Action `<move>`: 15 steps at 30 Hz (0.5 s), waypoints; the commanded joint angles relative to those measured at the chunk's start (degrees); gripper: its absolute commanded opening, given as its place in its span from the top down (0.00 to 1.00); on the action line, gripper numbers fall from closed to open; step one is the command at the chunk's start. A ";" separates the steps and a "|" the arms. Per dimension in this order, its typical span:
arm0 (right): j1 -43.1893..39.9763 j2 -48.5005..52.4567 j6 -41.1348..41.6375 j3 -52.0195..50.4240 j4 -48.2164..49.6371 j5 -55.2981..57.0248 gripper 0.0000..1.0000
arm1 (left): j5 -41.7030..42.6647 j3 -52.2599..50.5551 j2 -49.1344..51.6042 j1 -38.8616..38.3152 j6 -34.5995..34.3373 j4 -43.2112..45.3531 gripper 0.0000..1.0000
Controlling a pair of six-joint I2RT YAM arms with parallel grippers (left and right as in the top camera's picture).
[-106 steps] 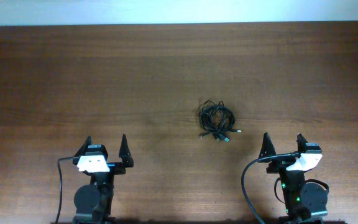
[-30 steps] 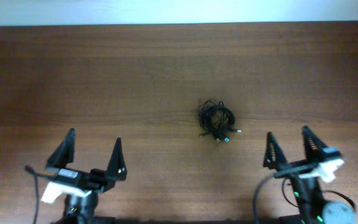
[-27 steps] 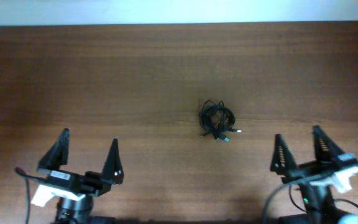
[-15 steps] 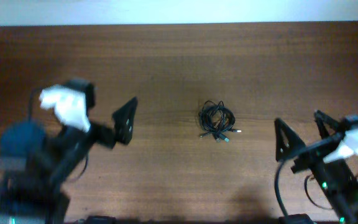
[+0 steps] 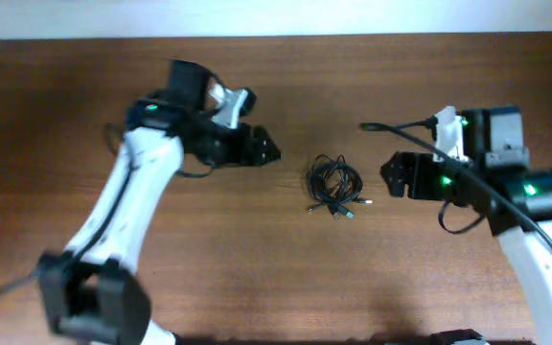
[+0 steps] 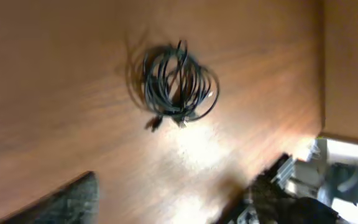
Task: Untangle cables
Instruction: 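Move both grippers toward the black cable bundle and grasp it with left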
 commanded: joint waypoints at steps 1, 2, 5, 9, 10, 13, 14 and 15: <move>-0.35 4.59 -1.75 1.05 -0.15 0.68 0.91 | -0.28 0.87 9.62 -5.66 -0.90 0.61 1.00; -0.37 5.66 -1.86 1.03 -0.15 1.05 0.96 | -1.01 0.87 10.82 -6.43 -0.90 1.01 1.00; -0.39 8.85 -2.27 1.03 -0.15 1.40 0.96 | -1.70 0.87 15.32 -9.18 -2.34 2.62 1.00; -0.39 14.12 -2.93 1.03 -0.37 1.38 0.81 | -8.61 0.87 20.81 -12.74 -5.81 9.46 0.78; -0.39 14.97 -2.95 1.03 -0.33 1.38 0.71 | -10.03 0.85 21.90 -13.51 -6.10 11.50 0.74; -0.39 17.20 -4.31 1.03 -0.42 1.38 0.70 | -10.29 0.85 24.39 -15.06 -8.28 16.59 0.71; -0.39 17.46 -4.44 1.03 -0.44 1.36 0.70 | -10.56 0.85 25.09 -15.39 -8.72 18.08 0.71; -0.39 17.51 -4.42 1.03 -0.44 1.33 0.70 | -11.47 0.85 25.51 -15.61 -9.53 18.91 0.71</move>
